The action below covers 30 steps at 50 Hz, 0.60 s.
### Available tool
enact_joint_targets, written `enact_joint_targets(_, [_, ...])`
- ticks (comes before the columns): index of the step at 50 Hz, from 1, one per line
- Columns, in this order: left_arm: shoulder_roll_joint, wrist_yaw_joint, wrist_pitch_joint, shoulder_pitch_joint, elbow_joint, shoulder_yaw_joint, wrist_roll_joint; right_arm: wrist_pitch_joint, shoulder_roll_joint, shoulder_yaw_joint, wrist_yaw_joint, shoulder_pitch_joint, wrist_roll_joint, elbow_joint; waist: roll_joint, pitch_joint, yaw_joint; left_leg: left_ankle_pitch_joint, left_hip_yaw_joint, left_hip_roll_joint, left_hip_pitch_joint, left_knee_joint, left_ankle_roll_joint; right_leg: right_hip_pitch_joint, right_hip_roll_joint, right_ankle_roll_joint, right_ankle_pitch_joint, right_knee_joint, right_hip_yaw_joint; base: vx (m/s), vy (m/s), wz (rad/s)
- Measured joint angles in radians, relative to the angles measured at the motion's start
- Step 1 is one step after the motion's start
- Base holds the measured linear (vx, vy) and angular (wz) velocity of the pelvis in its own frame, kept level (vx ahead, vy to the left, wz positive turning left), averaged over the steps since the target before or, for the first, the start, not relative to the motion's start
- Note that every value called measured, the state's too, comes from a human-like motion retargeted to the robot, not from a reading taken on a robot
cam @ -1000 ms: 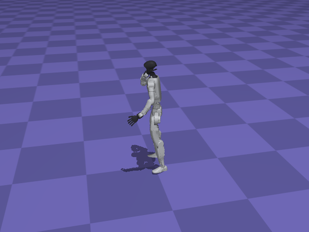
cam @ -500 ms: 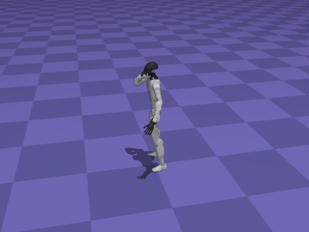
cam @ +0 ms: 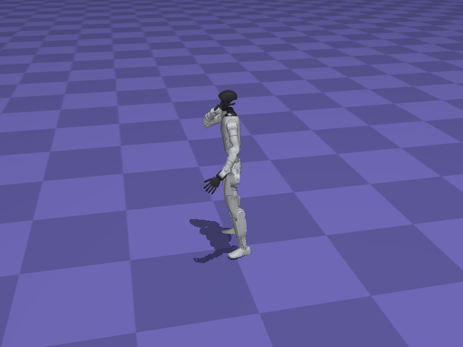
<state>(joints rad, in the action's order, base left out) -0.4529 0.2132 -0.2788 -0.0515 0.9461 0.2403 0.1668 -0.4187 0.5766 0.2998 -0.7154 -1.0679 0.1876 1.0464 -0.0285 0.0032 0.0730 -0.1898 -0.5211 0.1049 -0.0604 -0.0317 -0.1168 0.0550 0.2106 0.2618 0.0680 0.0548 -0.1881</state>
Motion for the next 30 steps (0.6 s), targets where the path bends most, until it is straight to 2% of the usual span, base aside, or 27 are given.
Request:
enact_joint_targets(7, [0.01, 0.013, -0.013, -0.01, -0.069, 0.021, 0.019, -0.008, -0.013, -0.023, -0.006, 0.05, -0.008, 0.001, 0.087, 0.019, -0.105, 0.002, -0.011, 0.014, -0.005, -0.012, -0.004, -0.004, -0.014, 0.0, -0.001, -0.002, 0.009, -0.01, -0.03, -0.06])
enact_joint_targets(13, [0.015, 0.001, -0.024, 0.017, -0.088, 0.037, 0.019, -0.022, -0.067, -0.05, -0.014, 0.088, 0.013, 0.001, 0.125, 0.035, -0.154, 0.009, -0.026, 0.036, -0.006, -0.017, -0.011, 0.001, -0.04, 0.0, -0.012, -0.007, 0.019, -0.03, -0.06, -0.14])
enact_joint_targets(20, [0.018, 0.025, -0.015, 0.077, -0.07, 0.035, 0.021, 0.001, -0.1, -0.055, -0.032, 0.066, 0.056, 0.001, 0.12, 0.046, -0.159, 0.016, -0.037, 0.051, -0.006, -0.016, -0.012, 0.009, -0.061, 0.0, -0.024, -0.01, 0.025, -0.01, -0.01, -0.02])
enact_joint_targets(30, [0.016, 0.052, -0.015, 0.075, -0.094, 0.019, 0.056, 0.011, -0.07, -0.024, -0.039, 0.065, 0.073, 0.0, 0.074, 0.069, -0.138, 0.023, -0.019, 0.054, 0.015, -0.009, -0.022, 0.018, -0.065, 0.0, -0.037, -0.017, 0.002, 0.0, 0.01, 0.04])
